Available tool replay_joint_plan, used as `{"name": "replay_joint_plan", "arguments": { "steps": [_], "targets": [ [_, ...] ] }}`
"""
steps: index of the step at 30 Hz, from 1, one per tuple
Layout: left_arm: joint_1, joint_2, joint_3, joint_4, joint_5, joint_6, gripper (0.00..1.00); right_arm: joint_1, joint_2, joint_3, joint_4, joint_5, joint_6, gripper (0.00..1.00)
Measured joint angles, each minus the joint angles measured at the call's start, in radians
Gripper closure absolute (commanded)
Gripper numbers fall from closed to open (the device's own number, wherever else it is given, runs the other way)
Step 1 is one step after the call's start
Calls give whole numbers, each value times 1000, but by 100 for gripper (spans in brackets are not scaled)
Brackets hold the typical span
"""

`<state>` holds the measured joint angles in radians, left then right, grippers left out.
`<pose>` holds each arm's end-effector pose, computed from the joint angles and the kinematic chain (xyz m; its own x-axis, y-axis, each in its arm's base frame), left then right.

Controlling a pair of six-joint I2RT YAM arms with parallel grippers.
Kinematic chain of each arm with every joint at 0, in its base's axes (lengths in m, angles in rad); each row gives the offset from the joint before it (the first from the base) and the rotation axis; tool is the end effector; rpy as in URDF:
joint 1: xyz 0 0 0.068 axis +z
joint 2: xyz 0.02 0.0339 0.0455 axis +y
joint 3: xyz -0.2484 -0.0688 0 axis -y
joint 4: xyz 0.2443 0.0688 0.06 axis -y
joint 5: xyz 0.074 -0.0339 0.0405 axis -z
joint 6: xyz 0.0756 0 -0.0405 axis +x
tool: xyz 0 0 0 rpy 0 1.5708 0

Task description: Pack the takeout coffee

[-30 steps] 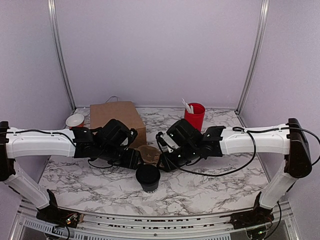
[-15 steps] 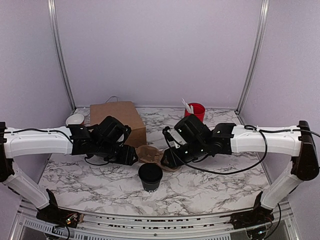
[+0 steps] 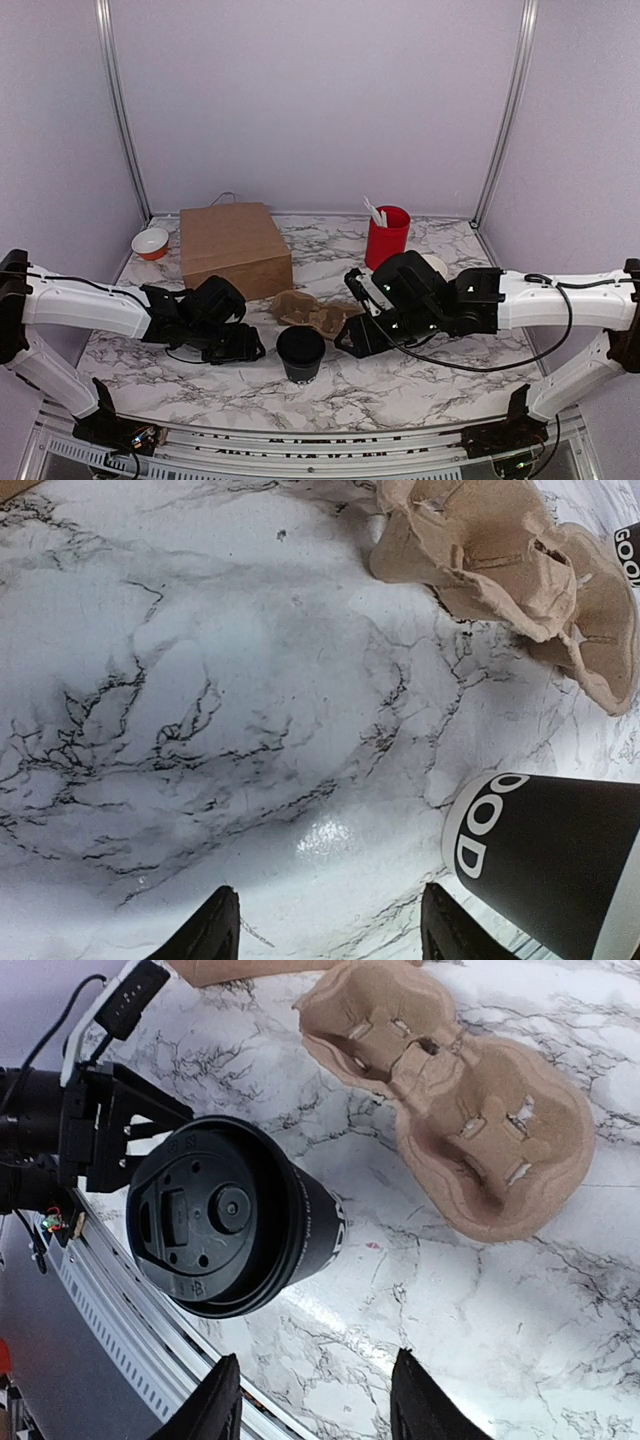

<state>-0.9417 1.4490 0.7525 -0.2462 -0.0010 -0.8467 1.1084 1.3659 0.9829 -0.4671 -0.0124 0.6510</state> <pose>0.1787 -0.2454 0.1283 -0.9208 -0.0077 -0.3899 0.1788 0.8802 -0.4396 0.1407 0.2843 0.2087 -0.8111 -0.2691 -0.5193 -0.5117 0.7565 0.4073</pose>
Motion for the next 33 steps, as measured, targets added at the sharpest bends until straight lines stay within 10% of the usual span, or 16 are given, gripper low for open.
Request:
{"name": "replay_joint_plan", "arguments": {
  "steps": [33],
  "targets": [
    [-216,128,-105,452,-111,-362,37,32,-96,-220,224,51,239,51]
  ]
}}
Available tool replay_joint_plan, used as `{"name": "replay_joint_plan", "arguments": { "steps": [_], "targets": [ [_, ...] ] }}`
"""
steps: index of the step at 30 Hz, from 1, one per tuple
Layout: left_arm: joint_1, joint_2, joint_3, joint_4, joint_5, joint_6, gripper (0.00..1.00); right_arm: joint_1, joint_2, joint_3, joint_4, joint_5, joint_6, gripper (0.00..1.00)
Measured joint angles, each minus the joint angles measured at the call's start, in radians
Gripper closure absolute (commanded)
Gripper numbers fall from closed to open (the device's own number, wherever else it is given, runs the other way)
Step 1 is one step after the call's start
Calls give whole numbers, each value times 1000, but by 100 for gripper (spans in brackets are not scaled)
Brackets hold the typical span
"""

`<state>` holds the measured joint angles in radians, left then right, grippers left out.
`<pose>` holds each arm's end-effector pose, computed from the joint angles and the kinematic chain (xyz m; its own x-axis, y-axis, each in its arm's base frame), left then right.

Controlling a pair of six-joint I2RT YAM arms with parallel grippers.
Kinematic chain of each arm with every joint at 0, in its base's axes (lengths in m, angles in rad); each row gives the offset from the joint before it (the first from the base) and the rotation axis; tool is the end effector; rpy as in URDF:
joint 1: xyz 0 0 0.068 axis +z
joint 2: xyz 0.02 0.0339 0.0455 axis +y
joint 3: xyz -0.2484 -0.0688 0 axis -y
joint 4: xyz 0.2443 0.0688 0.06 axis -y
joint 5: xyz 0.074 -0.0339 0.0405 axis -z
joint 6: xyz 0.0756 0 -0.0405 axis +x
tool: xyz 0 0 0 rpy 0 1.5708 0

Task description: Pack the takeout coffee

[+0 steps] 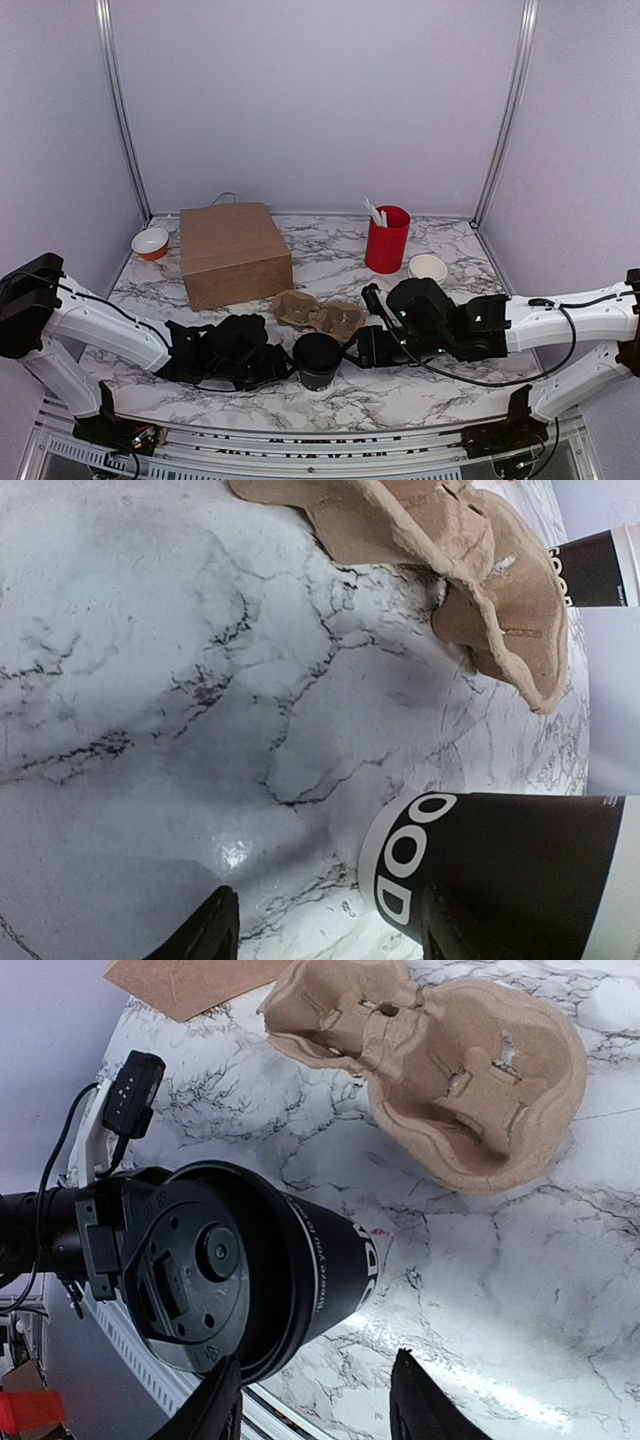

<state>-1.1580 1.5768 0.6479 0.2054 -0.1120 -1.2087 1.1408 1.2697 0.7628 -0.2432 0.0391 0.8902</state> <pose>0.1392 -0.2967 0.1034 -0.9139 -0.2298 -0.3347 0.0622 0.7355 -0.6747 0.1271 0.2700 0.1826 -0.8755 -0.0460 -0.4811 -0.3432 0.7601 0.5518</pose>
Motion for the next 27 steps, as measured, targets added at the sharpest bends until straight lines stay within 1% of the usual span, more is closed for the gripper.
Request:
{"name": "replay_joint_plan", "arguments": {
  "steps": [3,6,11,14,17,22,27],
  "targets": [
    [-28,-3,0,-1,-20,-8,38,0,-5,0,-1,-8,0,52],
    [-40,-26,0,-29,-47,-15,38,0,-6,0,-2,-11,-1,56],
    [-37,-168,-18,-136,-116,-10,38,0,-11,-1,-6,-11,0,58],
    [-18,-251,-24,-183,-124,12,38,0,-14,-2,-5,-11,1,59],
    [13,-302,-24,-203,-98,47,38,0,-14,-4,-4,-11,6,61],
    [49,-337,-24,-224,-19,99,38,0,-14,-21,8,-11,26,62],
    [76,-362,-19,-234,61,137,40,0,-8,-35,26,-14,47,65]
  ]
}}
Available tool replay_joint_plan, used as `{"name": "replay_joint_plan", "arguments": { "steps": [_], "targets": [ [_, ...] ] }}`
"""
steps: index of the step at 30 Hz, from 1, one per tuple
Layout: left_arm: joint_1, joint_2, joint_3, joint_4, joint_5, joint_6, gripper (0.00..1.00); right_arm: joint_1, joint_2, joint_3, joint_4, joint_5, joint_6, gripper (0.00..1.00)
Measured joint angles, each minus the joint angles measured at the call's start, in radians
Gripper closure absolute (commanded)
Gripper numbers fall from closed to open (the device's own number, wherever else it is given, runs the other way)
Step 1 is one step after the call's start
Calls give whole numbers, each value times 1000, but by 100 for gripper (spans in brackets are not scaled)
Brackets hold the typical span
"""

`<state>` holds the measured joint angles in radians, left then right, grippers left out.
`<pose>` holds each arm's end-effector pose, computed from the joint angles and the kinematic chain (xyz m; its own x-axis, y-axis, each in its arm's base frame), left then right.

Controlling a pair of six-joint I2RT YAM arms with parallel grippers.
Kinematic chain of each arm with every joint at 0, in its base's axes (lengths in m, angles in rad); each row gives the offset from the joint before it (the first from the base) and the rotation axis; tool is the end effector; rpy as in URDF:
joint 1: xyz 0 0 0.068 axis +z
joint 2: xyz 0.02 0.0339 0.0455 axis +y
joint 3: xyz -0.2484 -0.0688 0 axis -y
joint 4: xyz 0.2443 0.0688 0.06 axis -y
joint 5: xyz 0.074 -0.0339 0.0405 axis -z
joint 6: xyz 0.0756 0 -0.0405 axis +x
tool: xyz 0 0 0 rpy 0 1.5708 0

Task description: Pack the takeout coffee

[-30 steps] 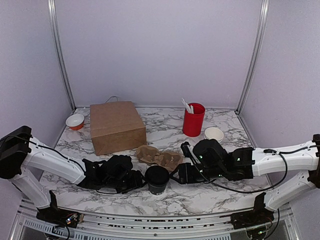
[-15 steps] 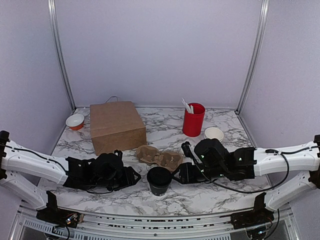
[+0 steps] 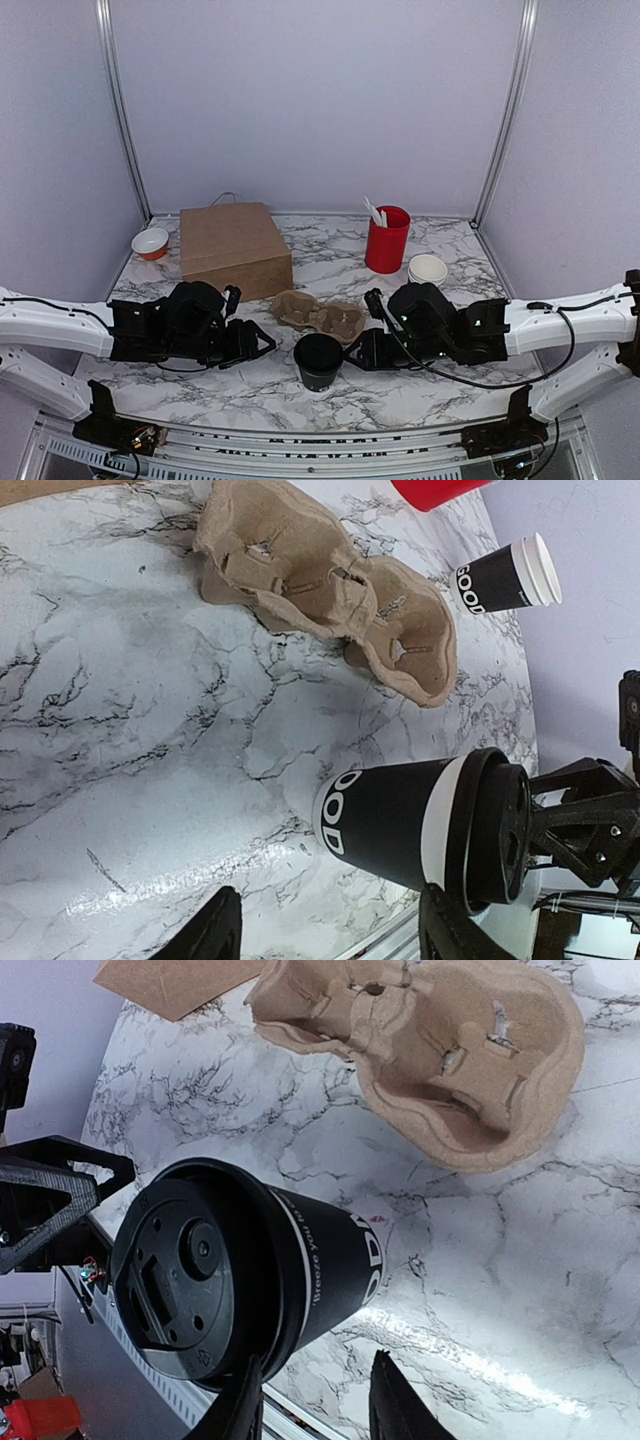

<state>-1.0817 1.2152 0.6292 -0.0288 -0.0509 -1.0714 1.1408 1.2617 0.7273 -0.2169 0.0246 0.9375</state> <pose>0.1408 -0.2563 0.1750 -0.8866 -0.2003 -0.4170 0.1750 0.6893 -0.7031 0.1245 0.2670 0.1752 -0.8948 -0.0181 -0.4460 -0.3040 0.7564 0.5791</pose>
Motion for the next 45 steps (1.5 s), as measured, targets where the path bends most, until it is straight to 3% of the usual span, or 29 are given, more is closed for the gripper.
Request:
{"name": "replay_joint_plan", "arguments": {
  "steps": [21,45],
  "targets": [
    [8,146,131,3,137,82,51,0,13,0,17,-5,28,65],
    [2,146,131,9,132,80,52,0,47,10,33,-15,13,65]
  ]
}}
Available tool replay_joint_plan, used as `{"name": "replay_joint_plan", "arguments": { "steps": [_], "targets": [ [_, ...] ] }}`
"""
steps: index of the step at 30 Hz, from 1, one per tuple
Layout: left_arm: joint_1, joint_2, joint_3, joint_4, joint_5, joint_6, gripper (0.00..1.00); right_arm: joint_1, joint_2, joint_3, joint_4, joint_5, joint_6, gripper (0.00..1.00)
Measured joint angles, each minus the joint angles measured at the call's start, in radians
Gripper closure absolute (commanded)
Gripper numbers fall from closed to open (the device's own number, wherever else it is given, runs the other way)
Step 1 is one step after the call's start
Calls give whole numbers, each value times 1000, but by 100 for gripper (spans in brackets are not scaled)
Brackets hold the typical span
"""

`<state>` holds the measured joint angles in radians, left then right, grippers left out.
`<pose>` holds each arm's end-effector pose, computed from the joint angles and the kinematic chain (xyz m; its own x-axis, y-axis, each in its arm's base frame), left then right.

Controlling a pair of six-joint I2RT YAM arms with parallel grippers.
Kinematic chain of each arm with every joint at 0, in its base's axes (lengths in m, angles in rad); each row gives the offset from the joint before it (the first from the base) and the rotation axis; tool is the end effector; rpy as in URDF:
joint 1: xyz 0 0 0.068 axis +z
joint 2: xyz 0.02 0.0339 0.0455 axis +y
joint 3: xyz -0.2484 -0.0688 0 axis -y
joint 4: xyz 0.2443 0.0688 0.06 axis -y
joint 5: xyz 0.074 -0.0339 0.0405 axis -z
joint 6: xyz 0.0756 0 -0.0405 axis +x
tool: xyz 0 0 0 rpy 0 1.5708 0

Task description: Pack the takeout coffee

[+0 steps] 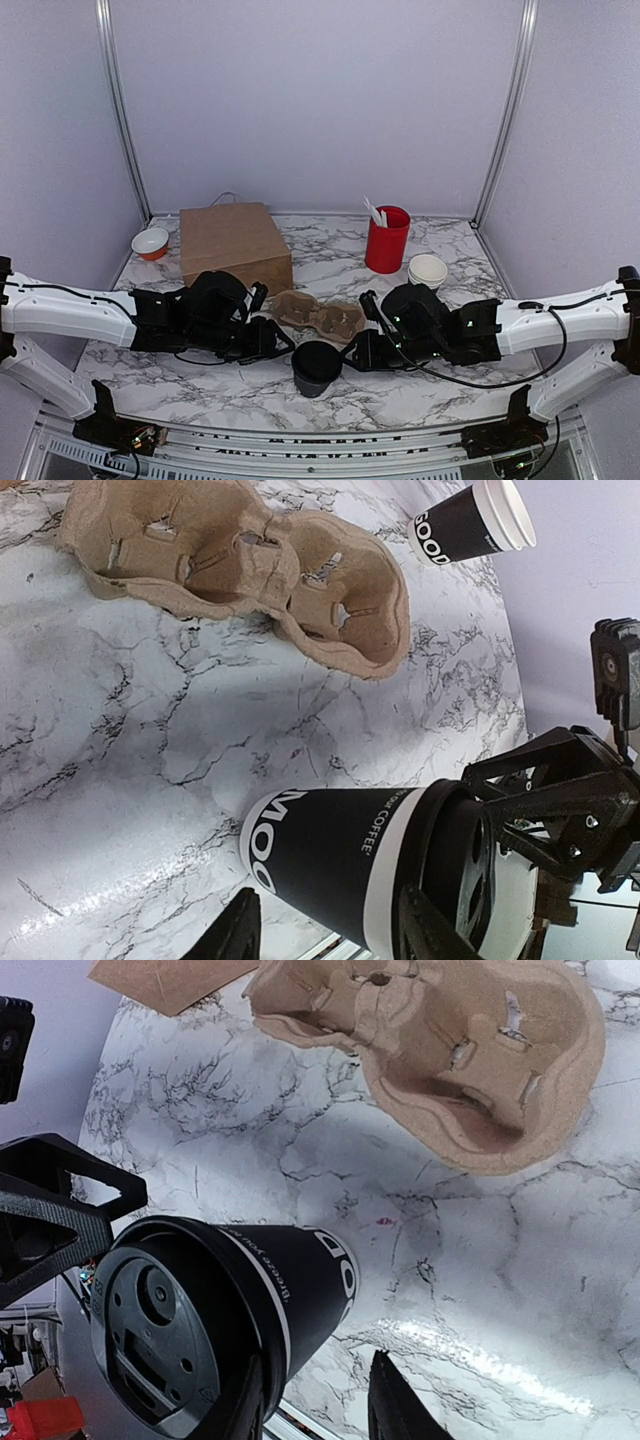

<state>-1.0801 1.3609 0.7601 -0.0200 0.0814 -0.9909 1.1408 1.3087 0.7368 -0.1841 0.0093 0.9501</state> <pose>0.1478 -0.2897 0.1810 -0.9116 -0.0630 -0.4061 0.2695 0.6546 -0.7064 0.1267 0.2746 0.1690 -0.9034 -0.0186 -0.4284 -0.2944 0.7533 0.5882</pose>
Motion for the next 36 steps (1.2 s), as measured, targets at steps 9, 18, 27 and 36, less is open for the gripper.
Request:
{"name": "replay_joint_plan", "arguments": {
  "steps": [9,18,27,36],
  "targets": [
    [-17,19,13,-3,-4,0,52,0,2,0,0,0,-1,65],
    [-19,-24,13,-36,-48,-1,51,0,5,53,-11,1,-8,65],
    [-19,-134,-20,-89,-62,-35,52,18,11,84,-12,1,-11,65],
    [-68,-147,-51,-105,-56,-88,56,22,11,84,-11,1,-11,65]
  ]
}}
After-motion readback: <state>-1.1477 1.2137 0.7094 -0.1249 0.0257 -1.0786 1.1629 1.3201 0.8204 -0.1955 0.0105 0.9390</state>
